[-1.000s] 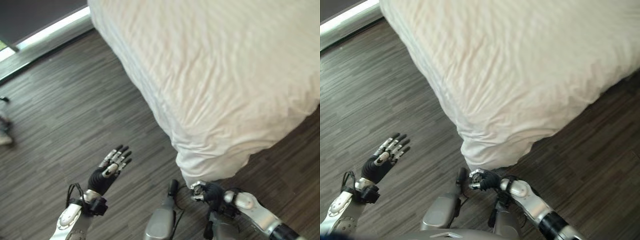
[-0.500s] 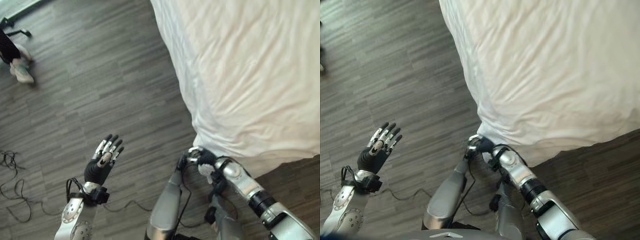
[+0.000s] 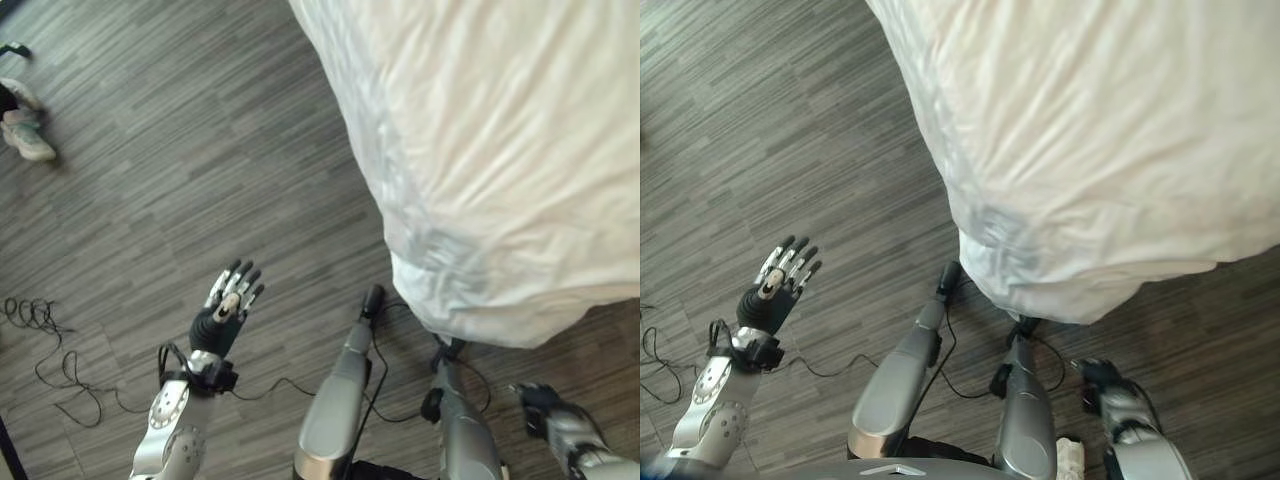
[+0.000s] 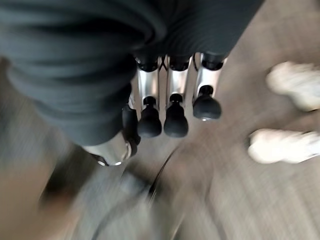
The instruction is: Making the bed.
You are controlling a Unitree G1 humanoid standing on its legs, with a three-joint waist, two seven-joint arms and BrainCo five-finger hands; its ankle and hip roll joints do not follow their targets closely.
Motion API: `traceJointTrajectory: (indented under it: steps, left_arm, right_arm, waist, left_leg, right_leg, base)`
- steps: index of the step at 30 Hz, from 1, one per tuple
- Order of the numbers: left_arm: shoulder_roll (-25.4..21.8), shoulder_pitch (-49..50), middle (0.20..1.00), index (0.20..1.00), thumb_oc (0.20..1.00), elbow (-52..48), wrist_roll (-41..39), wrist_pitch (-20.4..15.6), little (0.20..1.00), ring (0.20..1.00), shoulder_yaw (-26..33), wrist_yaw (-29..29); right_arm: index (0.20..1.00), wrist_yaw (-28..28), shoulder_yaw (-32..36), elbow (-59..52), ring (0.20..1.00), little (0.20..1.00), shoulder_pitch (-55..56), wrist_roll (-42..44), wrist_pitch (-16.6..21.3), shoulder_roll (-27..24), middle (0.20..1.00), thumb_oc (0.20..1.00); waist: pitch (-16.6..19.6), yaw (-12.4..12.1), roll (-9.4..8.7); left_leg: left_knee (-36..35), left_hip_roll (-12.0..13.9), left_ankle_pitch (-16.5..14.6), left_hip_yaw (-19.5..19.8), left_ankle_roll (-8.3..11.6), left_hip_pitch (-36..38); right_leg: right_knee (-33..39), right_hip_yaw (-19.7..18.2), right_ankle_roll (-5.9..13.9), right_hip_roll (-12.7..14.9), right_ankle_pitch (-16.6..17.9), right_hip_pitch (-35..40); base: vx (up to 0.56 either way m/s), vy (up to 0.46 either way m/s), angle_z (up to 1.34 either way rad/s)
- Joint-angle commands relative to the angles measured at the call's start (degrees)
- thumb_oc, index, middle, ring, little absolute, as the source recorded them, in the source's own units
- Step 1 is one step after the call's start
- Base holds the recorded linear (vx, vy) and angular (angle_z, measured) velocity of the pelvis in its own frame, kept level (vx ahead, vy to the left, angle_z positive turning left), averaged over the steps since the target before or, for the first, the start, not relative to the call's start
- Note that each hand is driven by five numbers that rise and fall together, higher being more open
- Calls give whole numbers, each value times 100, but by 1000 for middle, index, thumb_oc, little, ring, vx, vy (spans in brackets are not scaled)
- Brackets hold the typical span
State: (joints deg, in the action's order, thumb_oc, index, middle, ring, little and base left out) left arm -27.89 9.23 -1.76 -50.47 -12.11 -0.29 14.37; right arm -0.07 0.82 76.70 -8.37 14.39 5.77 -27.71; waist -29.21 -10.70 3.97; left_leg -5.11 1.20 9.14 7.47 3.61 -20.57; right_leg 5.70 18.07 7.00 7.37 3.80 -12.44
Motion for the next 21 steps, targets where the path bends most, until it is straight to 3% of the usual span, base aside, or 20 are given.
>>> traceJointTrajectory:
  steps: [1, 2, 5, 7, 9, 10, 12, 13, 17, 20, 21]
  left_arm:
    - [-56, 97, 1000, 1000, 1000, -214, 24, -205, 1000, 1000, 90, 161]
    - [-105, 16, 1000, 1000, 1000, -203, -6, -205, 1000, 1000, 83, 204]
    - [-125, -44, 1000, 1000, 1000, -187, -16, -221, 1000, 1000, 49, 209]
    - [-178, -138, 1000, 1000, 1000, -175, 14, -210, 1000, 1000, -51, 220]
    - [-230, -280, 1000, 1000, 1000, -151, 139, -130, 1000, 1000, -379, 231]
    - [-233, -288, 1000, 1000, 1000, -145, 138, -132, 1000, 1000, -391, 233]
    - [-99, -343, 1000, 1000, 1000, 54, 183, -61, 1000, 1000, -635, 170]
    - [-83, -279, 1000, 1000, 1000, 130, 653, -83, 1000, 1000, -734, -8]
    - [174, -142, 1000, 1000, 1000, 329, 1201, 3, 1000, 1000, -808, -355]
    - [879, -39, 1000, 1000, 1000, 839, 1329, 248, 1000, 1000, -1159, -820]
    - [880, -39, 1000, 1000, 1000, 852, 1327, 242, 1000, 1000, -1161, -817]
  right_arm:
    - [200, -3, -20, 174, 200, 200, 285, 296, -61, -64, 200, 200]
    - [200, -52, 518, 224, 200, 200, 560, 649, -33, -299, 200, 200]
    - [200, -134, 850, 189, 200, 200, 661, 869, 17, -434, 200, 200]
    - [200, -282, 1570, -89, 200, 200, 871, 1528, 223, -666, 200, 200]
    - [200, -592, 2563, -1415, 200, 200, 1168, 2292, 762, -724, 200, 200]
    - [200, -607, 2581, -1448, 200, 200, 1191, 2283, 752, -708, 200, 200]
    - [228, -811, 2700, -2593, 228, 228, 1326, 2281, 1018, -445, 228, 228]
    - [1000, -863, 2604, -3944, 1000, 1000, 1476, 2055, 1118, -107, 1000, 1000]
    - [1000, -914, 2273, -5202, 1000, 1000, 1727, 1571, 1209, 466, 1000, 1000]
    - [1000, -508, 1058, -6729, 1000, 1000, 2035, 1418, 1029, 1322, 1000, 1000]
    - [1000, -510, 1056, -6745, 1000, 1000, 2049, 1416, 1021, 1325, 1000, 1000]
  waist:
    - [337, 160, 11]
    - [450, 345, -63]
    - [523, 419, -93]
    - [687, 626, -183]
    - [1138, 976, -343]
    - [1139, 962, -343]
    - [1411, 1100, -369]
    - [1543, 1201, -368]
    - [1924, 1278, -377]
    - [2348, 1312, -376]
    - [2347, 1314, -378]
  left_leg:
    - [112, -22, -149, -568, -69, 80]
    - [107, -14, -223, -620, -68, 221]
    - [93, -12, -230, -646, -71, 278]
    - [85, -7, -340, -720, -74, 499]
    - [68, 21, -513, -899, -105, 943]
    - [58, 19, -485, -903, -109, 935]
    - [55, 26, -562, -996, -140, 1185]
    - [54, 48, -613, -1081, -155, 1374]
    - [69, 76, -698, -1178, -199, 1691]
    - [84, 89, -772, -1255, -241, 2059]
    - [82, 89, -775, -1254, -240, 2069]
  right_leg:
    - [-120, -332, 28, 140, 33, -60]
    - [-136, -373, 32, 134, -16, 29]
    - [-136, -415, 35, 129, -21, 58]
    - [-188, -498, 35, 116, -101, 190]
    - [-292, -684, 56, 103, -245, 470]
    - [-289, -687, 55, 104, -222, 459]
    - [-381, -778, 64, 99, -293, 608]
    - [-437, -885, 65, 92, -348, 718]
    - [-543, -955, 55, 96, -418, 950]
    - [-522, -989, 53, 99, -456, 1295]
    - [-520, -988, 53, 99, -459, 1306]
  base:
    - [69, 26, -15]
    - [68, 26, -18]
    - [62, 22, -19]
    - [138, 29, -23]
    - [215, 22, -27]
    - [164, -9, -42]
    - [124, -7, -45]
    - [118, -6, -34]
    - [94, -31, -30]
    - [78, -77, -14]
    - [20, -66, -10]
